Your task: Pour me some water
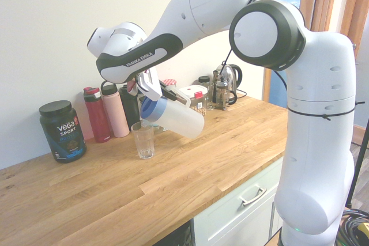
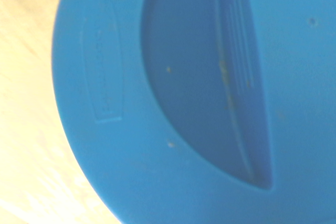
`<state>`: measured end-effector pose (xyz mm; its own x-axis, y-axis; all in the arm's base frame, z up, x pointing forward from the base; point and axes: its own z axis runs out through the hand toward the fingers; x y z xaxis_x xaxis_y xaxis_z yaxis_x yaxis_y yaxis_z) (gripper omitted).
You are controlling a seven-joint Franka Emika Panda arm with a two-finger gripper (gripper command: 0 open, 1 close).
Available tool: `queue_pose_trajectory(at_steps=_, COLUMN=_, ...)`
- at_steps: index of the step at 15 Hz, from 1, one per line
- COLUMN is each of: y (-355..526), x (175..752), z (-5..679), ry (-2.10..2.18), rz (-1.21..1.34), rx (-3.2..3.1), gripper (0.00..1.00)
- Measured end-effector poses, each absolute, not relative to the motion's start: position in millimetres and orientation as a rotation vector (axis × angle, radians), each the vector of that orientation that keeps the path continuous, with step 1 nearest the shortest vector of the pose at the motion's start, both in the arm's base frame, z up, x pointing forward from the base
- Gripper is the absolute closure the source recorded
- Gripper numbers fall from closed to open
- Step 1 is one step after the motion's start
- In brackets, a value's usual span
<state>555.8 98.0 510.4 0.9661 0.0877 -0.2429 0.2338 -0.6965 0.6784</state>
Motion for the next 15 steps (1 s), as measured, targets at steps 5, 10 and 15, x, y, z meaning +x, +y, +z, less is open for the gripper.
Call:
queue_pose_trajectory(at_steps=5, y=90, x=559, z=507, ry=0.211, rz=-0.255, rx=2.313, gripper=1.00)
queue_pose_trajectory(at_steps=10, y=93, x=558, z=508, ry=0.211, rz=-0.249, rx=2.306, gripper=1.00)
queue_pose_trajectory(at_steps=15, y=72, x=554, z=544, ry=0.128, rz=-0.141, rx=2.439, gripper=1.00)
